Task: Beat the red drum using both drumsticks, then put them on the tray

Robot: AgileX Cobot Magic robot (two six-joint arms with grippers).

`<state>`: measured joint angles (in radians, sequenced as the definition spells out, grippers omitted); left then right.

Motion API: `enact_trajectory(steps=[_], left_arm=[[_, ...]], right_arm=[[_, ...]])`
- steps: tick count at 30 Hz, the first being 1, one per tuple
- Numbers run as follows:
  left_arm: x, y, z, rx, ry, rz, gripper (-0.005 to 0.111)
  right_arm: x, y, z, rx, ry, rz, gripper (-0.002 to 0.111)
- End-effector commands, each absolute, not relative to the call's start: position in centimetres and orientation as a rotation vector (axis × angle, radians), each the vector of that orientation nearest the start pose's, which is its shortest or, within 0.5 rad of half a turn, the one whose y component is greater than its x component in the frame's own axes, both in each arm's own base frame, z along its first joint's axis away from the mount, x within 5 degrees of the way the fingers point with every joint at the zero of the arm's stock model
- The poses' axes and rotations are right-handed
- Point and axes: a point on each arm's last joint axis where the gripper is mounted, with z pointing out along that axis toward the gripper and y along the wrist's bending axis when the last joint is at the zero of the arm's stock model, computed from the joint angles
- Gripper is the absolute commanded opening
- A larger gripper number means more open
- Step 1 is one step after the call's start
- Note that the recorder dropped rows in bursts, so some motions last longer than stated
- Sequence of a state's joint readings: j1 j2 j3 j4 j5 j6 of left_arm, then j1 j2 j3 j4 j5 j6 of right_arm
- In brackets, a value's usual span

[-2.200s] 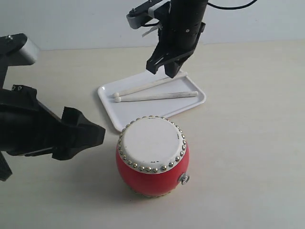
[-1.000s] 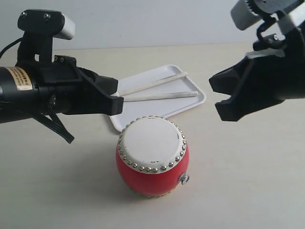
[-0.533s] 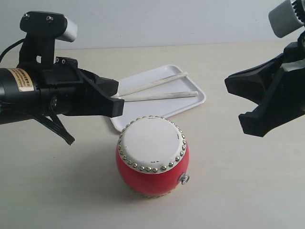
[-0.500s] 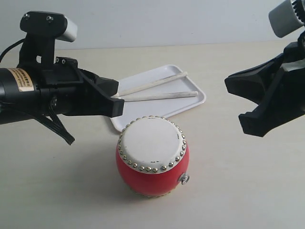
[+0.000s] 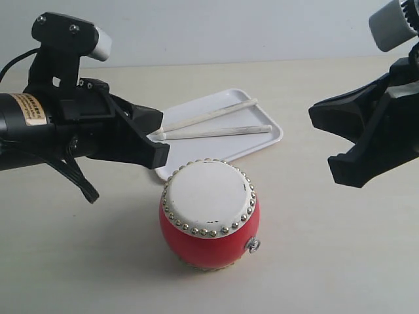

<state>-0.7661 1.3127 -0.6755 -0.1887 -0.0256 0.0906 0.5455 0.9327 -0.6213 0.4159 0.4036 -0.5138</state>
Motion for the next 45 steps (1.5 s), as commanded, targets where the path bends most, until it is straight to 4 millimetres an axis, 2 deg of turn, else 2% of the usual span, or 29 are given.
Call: enact_trajectory(steps=[1,8,12,19,26,33,40,45], left_arm=[[19.4,-18.7,24.7,0.723,2.007,-0.496,0.0],[19.7,-18.4,24.6,0.741,2.003,-0.469,0.0],[20.6,-17.3,24.5,0.685,2.026,-0.438,0.0],[23.0,-13.5,24.6,0.452,2.105,-0.377,0.0],[23.2,-9.7,25.8,0.197,2.168,-0.371,0.0],[20.8,-7.1,29.3,0.111,2.08,-0.376,0.0],[15.9,-5.5,34.3,0.102,1.83,-0.42,0.0],[12.2,-4.4,36.8,0.069,1.67,-0.487,0.0]], right_arm=[[15.2,10.9,28.8,-0.812,2.021,0.405,0.0],[15.2,10.9,28.8,-0.812,2.021,0.405,0.0],[15.2,10.9,28.8,-0.812,2.021,0.405,0.0],[15.2,10.9,28.8,-0.812,2.021,0.405,0.0],[15.2,10.9,28.8,-0.812,2.021,0.405,0.0],[15.2,10.9,28.8,-0.812,2.021,0.405,0.0],[15.2,10.9,28.8,-0.812,2.021,0.405,0.0],[15.2,10.9,28.8,-0.812,2.021,0.405,0.0]])
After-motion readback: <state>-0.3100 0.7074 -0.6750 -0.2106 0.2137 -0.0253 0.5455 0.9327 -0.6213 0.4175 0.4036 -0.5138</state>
